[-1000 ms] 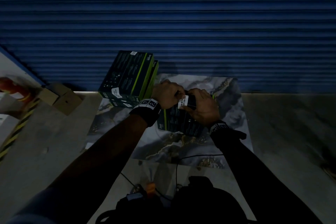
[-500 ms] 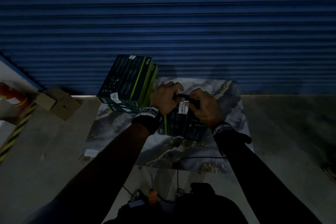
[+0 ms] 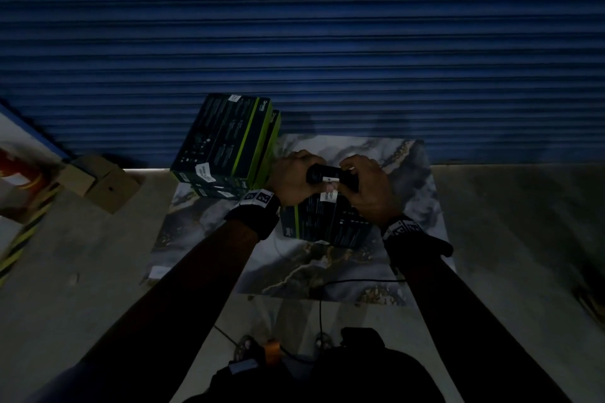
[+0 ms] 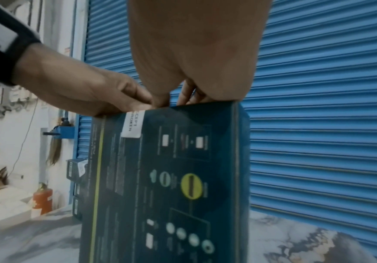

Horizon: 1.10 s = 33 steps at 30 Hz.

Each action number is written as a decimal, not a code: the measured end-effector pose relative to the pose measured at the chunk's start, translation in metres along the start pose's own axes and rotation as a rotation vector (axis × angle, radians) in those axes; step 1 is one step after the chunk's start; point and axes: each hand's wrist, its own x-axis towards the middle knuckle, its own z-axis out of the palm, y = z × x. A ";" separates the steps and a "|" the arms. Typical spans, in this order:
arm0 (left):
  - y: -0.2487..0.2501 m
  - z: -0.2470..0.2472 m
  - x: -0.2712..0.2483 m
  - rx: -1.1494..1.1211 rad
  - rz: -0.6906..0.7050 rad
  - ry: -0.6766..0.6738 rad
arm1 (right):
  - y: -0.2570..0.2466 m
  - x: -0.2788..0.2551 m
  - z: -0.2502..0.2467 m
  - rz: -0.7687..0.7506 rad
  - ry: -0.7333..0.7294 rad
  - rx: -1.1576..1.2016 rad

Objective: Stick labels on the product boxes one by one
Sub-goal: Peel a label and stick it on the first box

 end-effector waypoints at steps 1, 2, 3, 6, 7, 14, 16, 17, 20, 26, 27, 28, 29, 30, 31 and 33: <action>0.001 0.000 0.001 0.011 -0.008 0.007 | 0.000 0.000 0.001 0.001 0.012 -0.017; 0.002 0.000 0.001 0.026 -0.013 0.020 | -0.001 0.001 0.001 0.001 0.031 -0.023; 0.004 -0.001 0.001 0.036 -0.022 0.032 | -0.001 0.001 0.002 0.001 0.052 -0.021; 0.008 0.003 0.002 0.028 -0.076 0.098 | -0.003 -0.002 0.005 -0.011 0.115 -0.010; 0.010 0.005 0.003 0.021 -0.095 0.121 | -0.004 -0.002 0.005 -0.012 0.132 -0.005; 0.006 -0.003 -0.003 -0.002 -0.035 0.053 | -0.012 -0.001 0.002 0.013 0.131 0.019; 0.002 -0.004 -0.006 -0.028 -0.005 -0.007 | -0.012 -0.004 0.000 0.011 0.081 0.033; 0.000 -0.003 -0.006 -0.033 0.005 -0.031 | -0.012 -0.005 0.000 0.015 0.060 0.031; -0.001 -0.002 -0.003 -0.018 -0.014 -0.054 | -0.007 -0.004 0.004 0.024 0.068 0.035; 0.007 0.004 0.001 0.000 -0.051 0.083 | -0.011 0.002 0.014 0.071 0.165 0.023; 0.007 0.003 0.000 0.013 -0.030 0.090 | -0.011 0.003 0.014 0.070 0.163 0.029; 0.005 0.003 -0.002 0.026 -0.007 0.091 | -0.011 0.003 0.014 0.067 0.155 0.036; 0.004 0.003 -0.005 0.038 0.012 0.084 | -0.011 0.004 0.013 0.062 0.147 0.041; 0.002 0.003 -0.007 0.051 0.028 0.072 | -0.010 0.004 0.012 0.054 0.143 0.044; 0.002 0.005 -0.009 0.064 0.040 0.056 | -0.010 0.003 0.011 0.041 0.141 0.042; -0.001 0.009 -0.012 0.086 0.056 0.040 | -0.012 0.002 0.010 0.017 0.142 0.025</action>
